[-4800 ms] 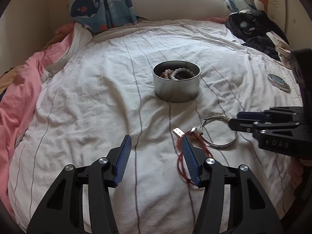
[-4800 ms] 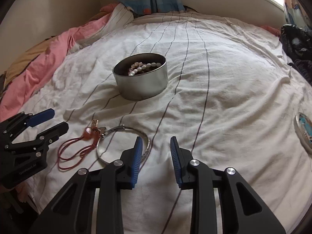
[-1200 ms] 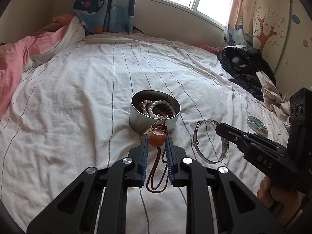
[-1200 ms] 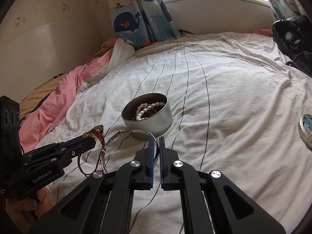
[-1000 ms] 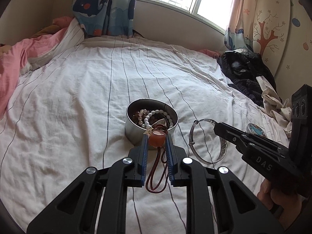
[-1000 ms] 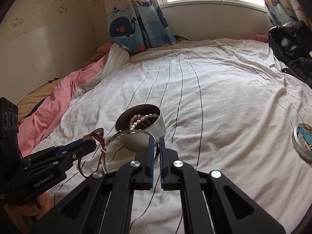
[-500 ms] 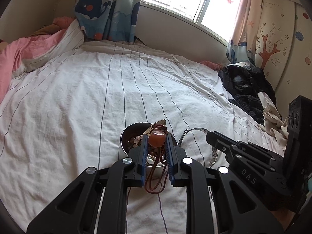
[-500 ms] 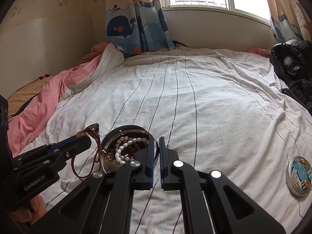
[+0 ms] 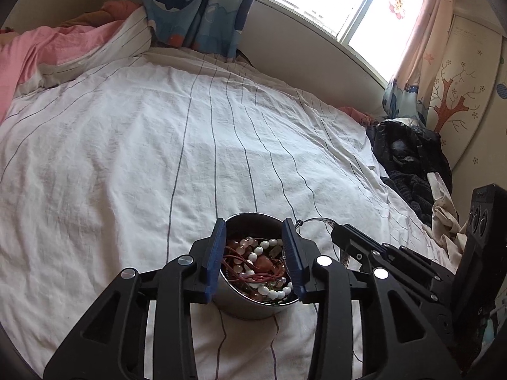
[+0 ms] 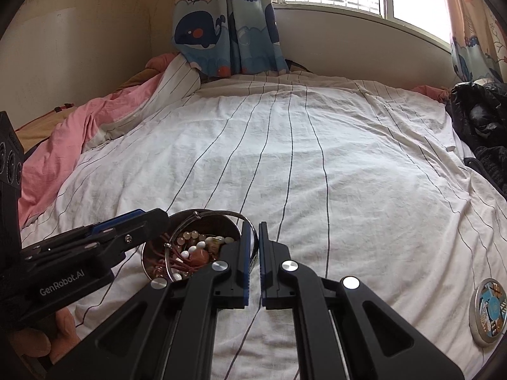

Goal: Organize jewelry

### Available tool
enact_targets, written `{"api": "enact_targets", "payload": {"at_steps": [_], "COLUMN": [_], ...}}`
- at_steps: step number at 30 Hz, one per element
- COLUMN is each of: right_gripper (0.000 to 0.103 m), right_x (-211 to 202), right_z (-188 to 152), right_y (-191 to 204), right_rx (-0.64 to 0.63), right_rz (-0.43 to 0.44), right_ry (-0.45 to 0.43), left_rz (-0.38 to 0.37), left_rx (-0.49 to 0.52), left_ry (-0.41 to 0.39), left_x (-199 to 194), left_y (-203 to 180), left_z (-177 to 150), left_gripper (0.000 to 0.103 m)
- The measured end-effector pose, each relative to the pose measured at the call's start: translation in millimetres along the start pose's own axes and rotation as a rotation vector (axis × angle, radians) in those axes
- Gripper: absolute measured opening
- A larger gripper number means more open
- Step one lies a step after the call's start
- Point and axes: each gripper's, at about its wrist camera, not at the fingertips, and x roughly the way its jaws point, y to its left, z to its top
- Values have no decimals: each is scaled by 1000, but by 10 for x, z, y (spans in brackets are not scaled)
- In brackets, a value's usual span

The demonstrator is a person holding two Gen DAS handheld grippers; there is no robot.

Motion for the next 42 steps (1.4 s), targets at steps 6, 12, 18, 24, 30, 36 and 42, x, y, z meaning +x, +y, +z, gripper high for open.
{"api": "enact_targets", "payload": {"at_steps": [6,12,18,24,30,36,42], "right_gripper": [6,10,22,33,41,49,55], "right_x": [180,293,-77,-502,-801,-897,-867], "right_z": [22,-61,-222,-614,-970,-1174,-1291], "right_y": [120,173,25,32,102,145,206], "right_rx": [-15,-7,60,113,145,159,156], "right_rz": [27,44,53,90,95,75,45], "right_ry": [21,55,56,87,104,116,122], "left_rz": [42,105,168,221,268,295,298], "left_rx": [-26,17,105,198,259,283,304], "left_ry": [-20,15,37,47,53,76,107], "left_x": [-192,-288,-450,-674,-858,-905,-817], "left_y": [162,188,61,-98,-161,-94,-8], "left_z": [-31,-231,-473,-667,-862,-993,-1126], "left_gripper": [42,49,55,63,72,78,81]}}
